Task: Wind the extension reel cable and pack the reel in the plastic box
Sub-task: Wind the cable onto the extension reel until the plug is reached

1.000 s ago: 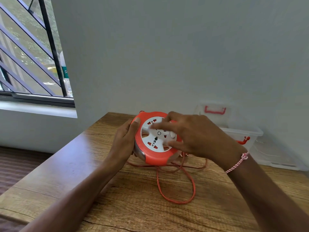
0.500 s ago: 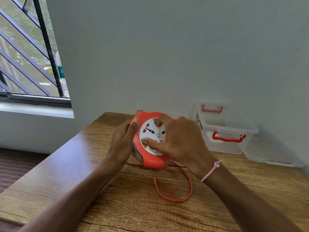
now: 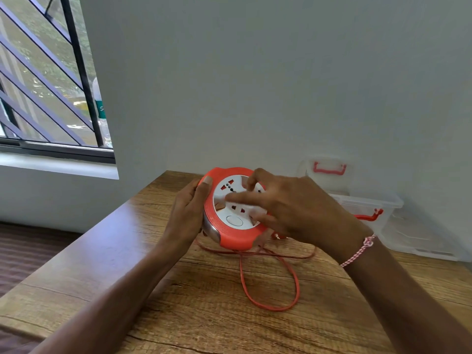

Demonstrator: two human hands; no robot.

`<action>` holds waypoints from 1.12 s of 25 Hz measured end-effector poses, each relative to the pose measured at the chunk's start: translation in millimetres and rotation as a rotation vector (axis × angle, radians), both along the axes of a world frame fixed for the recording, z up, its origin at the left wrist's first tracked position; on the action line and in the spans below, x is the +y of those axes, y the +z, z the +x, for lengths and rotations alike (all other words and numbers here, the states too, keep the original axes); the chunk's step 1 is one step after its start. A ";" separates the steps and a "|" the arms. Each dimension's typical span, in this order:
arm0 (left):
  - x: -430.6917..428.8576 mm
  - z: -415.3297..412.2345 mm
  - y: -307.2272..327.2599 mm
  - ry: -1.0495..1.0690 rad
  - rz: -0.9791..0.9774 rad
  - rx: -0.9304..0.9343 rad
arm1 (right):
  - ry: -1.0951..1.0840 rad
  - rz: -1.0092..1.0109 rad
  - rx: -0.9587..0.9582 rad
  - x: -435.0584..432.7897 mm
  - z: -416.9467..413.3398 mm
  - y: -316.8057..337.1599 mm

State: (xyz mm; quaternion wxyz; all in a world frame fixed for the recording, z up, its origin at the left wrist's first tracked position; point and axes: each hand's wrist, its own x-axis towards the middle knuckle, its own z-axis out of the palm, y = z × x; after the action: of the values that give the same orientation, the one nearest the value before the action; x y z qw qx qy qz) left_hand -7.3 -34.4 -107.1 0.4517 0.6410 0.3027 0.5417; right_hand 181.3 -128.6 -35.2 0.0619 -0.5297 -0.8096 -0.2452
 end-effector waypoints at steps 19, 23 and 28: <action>-9.0 10.7 -3.2 -0.002 0.099 -0.060 | -0.257 0.141 0.875 11.9 -29.8 -29.2; -1.4 6.7 -0.6 0.084 0.072 -0.110 | -0.093 0.214 0.692 7.0 -13.0 -16.9; 16.0 0.2 10.6 0.125 0.047 -0.097 | -0.063 0.146 0.239 15.3 -1.5 7.7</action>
State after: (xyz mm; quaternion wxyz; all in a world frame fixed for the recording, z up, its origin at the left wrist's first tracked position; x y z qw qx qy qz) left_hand -7.1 -18.3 -96.5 0.4160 0.6043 0.3071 0.6062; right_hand 179.8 -113.4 -27.5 0.1885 -0.5746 -0.7593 -0.2406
